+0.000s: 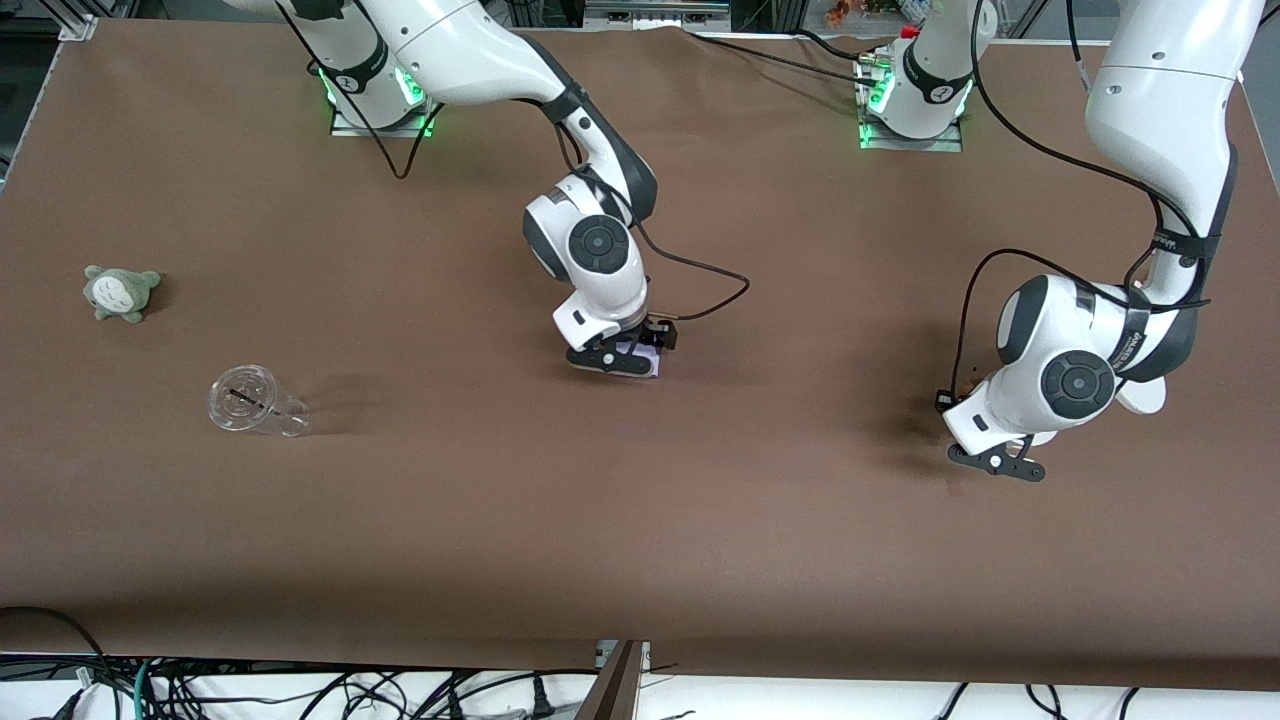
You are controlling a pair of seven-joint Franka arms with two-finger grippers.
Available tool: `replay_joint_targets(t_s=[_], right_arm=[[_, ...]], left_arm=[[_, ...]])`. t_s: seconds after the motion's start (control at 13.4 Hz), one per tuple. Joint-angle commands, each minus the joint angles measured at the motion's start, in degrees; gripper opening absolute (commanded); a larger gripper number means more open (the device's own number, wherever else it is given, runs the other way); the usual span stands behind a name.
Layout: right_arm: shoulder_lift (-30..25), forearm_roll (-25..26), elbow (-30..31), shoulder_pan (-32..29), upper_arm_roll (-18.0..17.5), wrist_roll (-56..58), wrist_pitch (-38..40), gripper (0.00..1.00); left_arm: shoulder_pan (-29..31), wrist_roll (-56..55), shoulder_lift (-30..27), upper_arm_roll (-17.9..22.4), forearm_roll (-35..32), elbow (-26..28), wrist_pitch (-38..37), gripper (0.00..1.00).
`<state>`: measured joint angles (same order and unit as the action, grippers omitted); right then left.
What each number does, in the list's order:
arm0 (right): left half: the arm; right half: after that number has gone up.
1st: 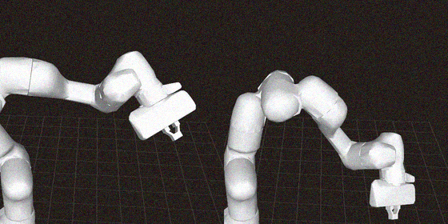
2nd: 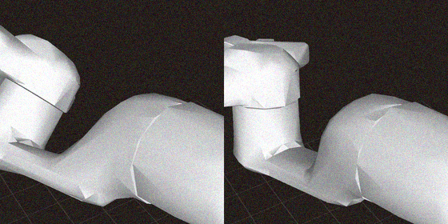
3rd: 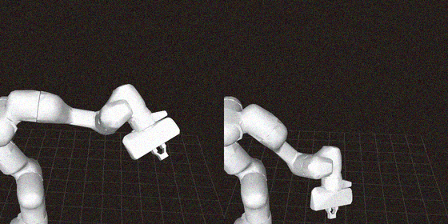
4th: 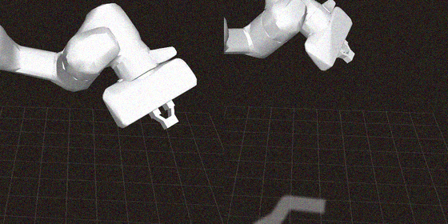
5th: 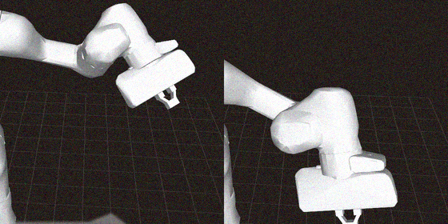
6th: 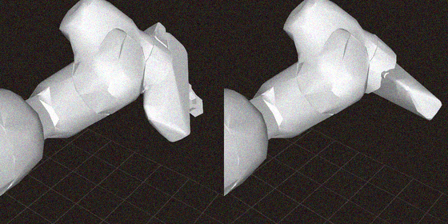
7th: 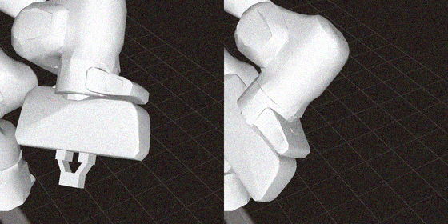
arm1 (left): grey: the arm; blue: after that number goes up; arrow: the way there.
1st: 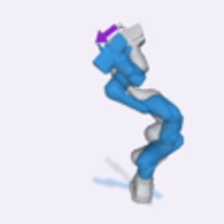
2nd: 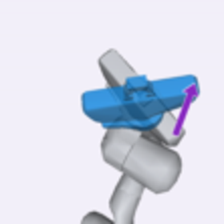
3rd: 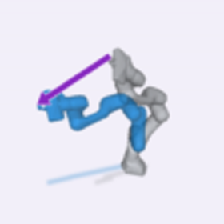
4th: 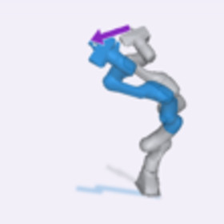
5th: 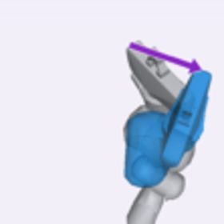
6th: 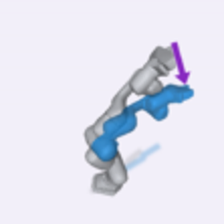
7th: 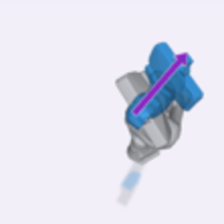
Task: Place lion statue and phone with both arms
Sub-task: 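Lower the lion beside the lamp while the right gripper grasps the phone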
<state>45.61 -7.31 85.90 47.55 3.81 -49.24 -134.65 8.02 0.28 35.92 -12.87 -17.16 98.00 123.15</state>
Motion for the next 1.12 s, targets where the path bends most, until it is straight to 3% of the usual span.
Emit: replay_joint_targets(t_s=[0.0, 0.07, 0.15, 0.22, 0.3, 0.67, 1.04], right_arm=[[1.5, 0.1, -1.52, 2.19, 0.76, -0.43, -0.26, 1.0], [1.67, 0.28, -1.52, 2.19, 0.76, -0.25, -0.44, 1.0], [1.94, 0.54, -1.52, 2.28, 0.76, -0.07, -0.27, 1.0], [2.29, 0.8, -1.52, 2.28, 0.76, -0.07, -0.44, 1.0], [2.46, 1.07, -1.43, 2.37, 0.76, -0.07, -0.27, 1.0], [3.17, 1.51, -1.52, 2.46, 0.76, 0.37, -0.44, 1.0], [4.14, 1.51, -1.52, 2.89, 0.85, 0.28, -2.28, 1.0]], left_arm=[[1.82, 0.6, 0.64, -0.84, -1.56, 1.66, 3.32, 0.17], [2.0, 0.6, 0.82, -0.84, -1.56, 1.66, 3.33, 0.17], [2.09, 0.6, 0.82, -0.84, -1.56, 1.66, 3.33, 0.25], [1.91, 0.25, 0.82, -0.84, -1.56, 1.66, 3.24, 0.55], [1.56, -0.1, 0.73, -0.84, -1.56, 1.66, 3.15, 1.0], [1.12, 0.24, -1.89, -1.63, -1.56, 0.61, -1.14, 1.0], [0.5, 0.6, -10.93, -3.73, -1.39, 0.34, -5.9, 1.0]])
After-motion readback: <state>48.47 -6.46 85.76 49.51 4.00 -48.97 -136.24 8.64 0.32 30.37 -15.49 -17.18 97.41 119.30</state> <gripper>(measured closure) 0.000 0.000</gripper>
